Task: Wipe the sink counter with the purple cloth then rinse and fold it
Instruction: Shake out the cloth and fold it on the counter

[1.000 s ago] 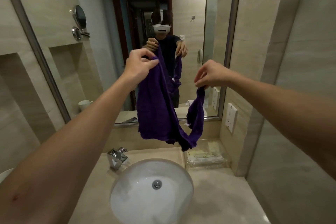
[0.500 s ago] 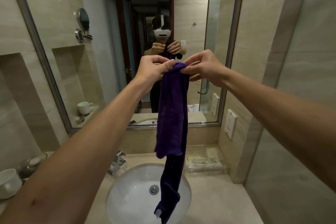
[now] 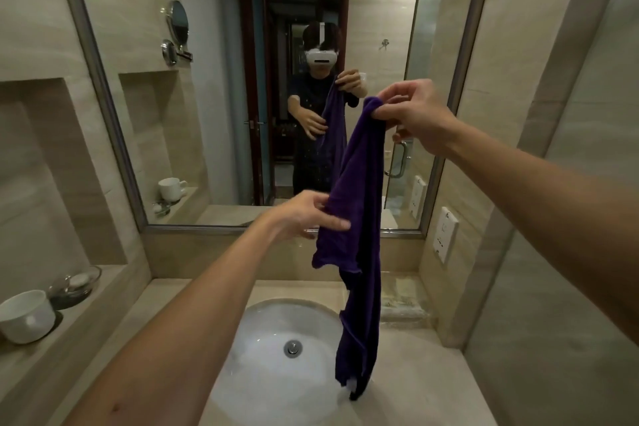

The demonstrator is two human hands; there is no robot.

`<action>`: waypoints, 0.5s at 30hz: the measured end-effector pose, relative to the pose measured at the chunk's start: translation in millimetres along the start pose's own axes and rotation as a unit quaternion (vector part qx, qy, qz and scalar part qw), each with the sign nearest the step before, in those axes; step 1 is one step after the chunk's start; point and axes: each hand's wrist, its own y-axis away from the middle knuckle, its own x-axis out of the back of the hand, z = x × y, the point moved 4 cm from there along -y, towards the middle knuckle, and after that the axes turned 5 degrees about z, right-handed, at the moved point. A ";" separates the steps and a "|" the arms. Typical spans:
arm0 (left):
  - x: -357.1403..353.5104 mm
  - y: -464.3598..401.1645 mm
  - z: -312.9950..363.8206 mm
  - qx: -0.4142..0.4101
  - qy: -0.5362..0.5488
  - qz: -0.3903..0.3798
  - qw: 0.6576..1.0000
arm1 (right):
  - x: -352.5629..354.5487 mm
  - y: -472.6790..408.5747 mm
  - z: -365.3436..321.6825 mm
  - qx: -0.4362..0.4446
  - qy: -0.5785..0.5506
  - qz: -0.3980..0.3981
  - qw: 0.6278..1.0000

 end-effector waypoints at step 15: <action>76.5 4.9 5.9 -0.003 0.048 0.089 0.995 | 62.4 10.9 36.5 -0.139 -0.028 0.045 0.989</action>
